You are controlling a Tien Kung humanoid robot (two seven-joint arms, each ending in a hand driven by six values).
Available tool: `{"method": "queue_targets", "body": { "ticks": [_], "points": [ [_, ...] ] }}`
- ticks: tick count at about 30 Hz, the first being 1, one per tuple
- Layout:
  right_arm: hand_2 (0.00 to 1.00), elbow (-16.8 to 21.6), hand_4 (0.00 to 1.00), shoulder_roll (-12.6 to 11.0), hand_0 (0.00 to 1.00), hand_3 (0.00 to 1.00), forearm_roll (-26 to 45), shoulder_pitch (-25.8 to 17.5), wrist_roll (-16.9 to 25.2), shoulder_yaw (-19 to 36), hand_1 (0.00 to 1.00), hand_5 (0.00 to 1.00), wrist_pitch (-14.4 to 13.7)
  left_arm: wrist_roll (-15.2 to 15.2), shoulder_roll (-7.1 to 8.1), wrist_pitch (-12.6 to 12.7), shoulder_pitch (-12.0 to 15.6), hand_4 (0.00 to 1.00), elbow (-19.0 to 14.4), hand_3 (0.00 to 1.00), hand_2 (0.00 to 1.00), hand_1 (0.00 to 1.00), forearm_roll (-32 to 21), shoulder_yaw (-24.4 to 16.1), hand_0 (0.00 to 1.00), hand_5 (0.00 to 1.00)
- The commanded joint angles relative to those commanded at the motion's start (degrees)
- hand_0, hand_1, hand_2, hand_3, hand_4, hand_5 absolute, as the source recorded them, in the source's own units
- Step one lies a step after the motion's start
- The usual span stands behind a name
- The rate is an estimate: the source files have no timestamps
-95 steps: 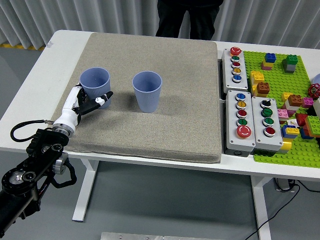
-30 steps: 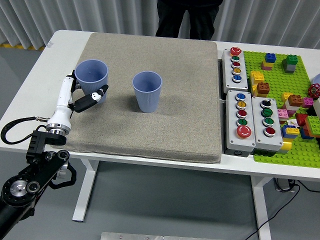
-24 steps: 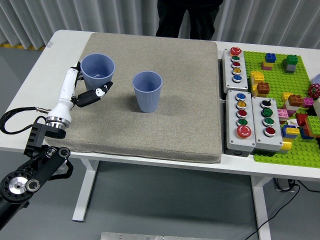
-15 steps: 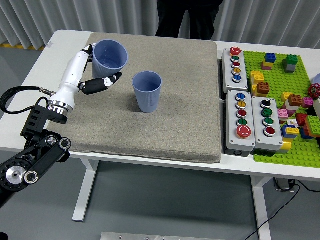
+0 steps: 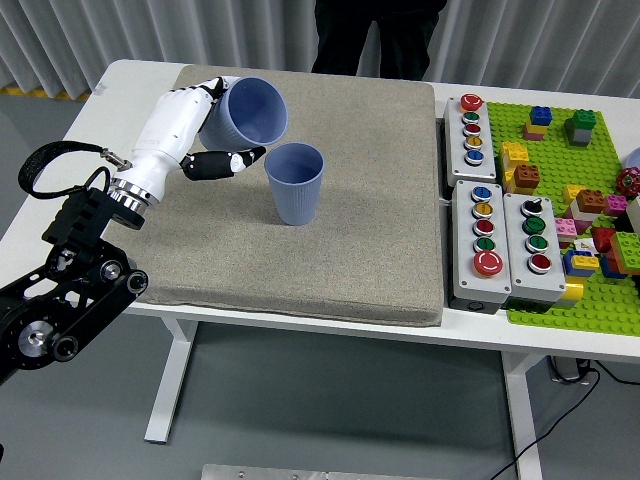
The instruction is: Pick cup pour cup place
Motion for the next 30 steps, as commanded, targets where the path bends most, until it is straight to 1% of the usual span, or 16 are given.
{"method": "queue_targets", "body": {
  "ticks": [3, 8, 11, 14, 18, 20, 24, 27, 30],
  "points": [
    [0.621, 0.0, 0.078, -0.1, 0.696, 0.604, 0.4, 0.1, 0.0, -0.2, 0.686, 0.242, 0.0, 0.5, 0.77, -0.4, -2.1, 0.600, 0.9, 0.594, 0.545, 0.513, 1.1, 1.8, 0.534, 0.043],
    [0.621, 0.0, 0.077, -0.1, 0.696, 0.604, 0.7, 0.2, 0.1, -0.4, 0.686, 0.239, -0.1, 1.3, 1.05, -1.1, -3.8, 0.595, 2.3, 0.594, 0.544, 0.512, 3.9, 3.3, 0.535, 0.049],
    [0.621, 0.0, 0.077, -0.1, 0.698, 0.604, 0.7, 0.2, 0.1, -0.4, 0.686, 0.233, -0.1, 1.5, 1.16, -1.3, -4.2, 0.587, 2.7, 0.594, 0.544, 0.513, 4.8, 3.7, 0.537, 0.048],
    [0.621, 0.0, 0.077, -0.1, 0.698, 0.604, 0.7, 0.2, 0.1, -0.4, 0.686, 0.233, -0.1, 2.1, 1.64, -2.0, -4.7, 0.587, 3.3, 0.594, 0.544, 0.513, 7.0, 5.1, 0.537, 0.048],
    [0.622, 0.0, 0.077, -0.1, 0.696, 0.603, 0.6, 0.2, 0.0, -0.3, 0.686, 0.236, -0.1, 2.5, 2.05, -2.4, -5.1, 0.585, 3.3, 0.593, 0.544, 0.513, 8.7, 5.8, 0.538, 0.048],
    [0.622, 0.0, 0.077, -0.1, 0.696, 0.603, 0.6, 0.2, 0.0, -0.3, 0.686, 0.236, -0.1, 2.7, 2.18, -2.4, -5.2, 0.585, 3.3, 0.593, 0.544, 0.513, 9.2, 6.0, 0.538, 0.048],
    [0.622, 0.0, 0.077, -0.1, 0.696, 0.603, 0.7, 0.2, 0.0, -0.3, 0.687, 0.234, -0.1, 3.9, 2.70, -2.7, -5.9, 0.583, 3.3, 0.593, 0.544, 0.513, 12.9, 7.1, 0.539, 0.050],
    [0.622, 0.0, 0.077, -0.1, 0.696, 0.603, 0.7, 0.2, 0.0, -0.3, 0.687, 0.234, -0.1, 4.4, 2.93, -2.6, -6.3, 0.583, 3.2, 0.593, 0.544, 0.513, 14.0, 7.4, 0.539, 0.050],
    [0.622, 0.0, 0.078, -0.1, 0.696, 0.603, 0.7, 0.0, 0.0, -0.3, 0.687, 0.233, -0.1, 5.4, 3.46, -2.4, -7.0, 0.585, 3.0, 0.593, 0.544, 0.512, 16.0, 8.6, 0.539, 0.054]
  ]
}}
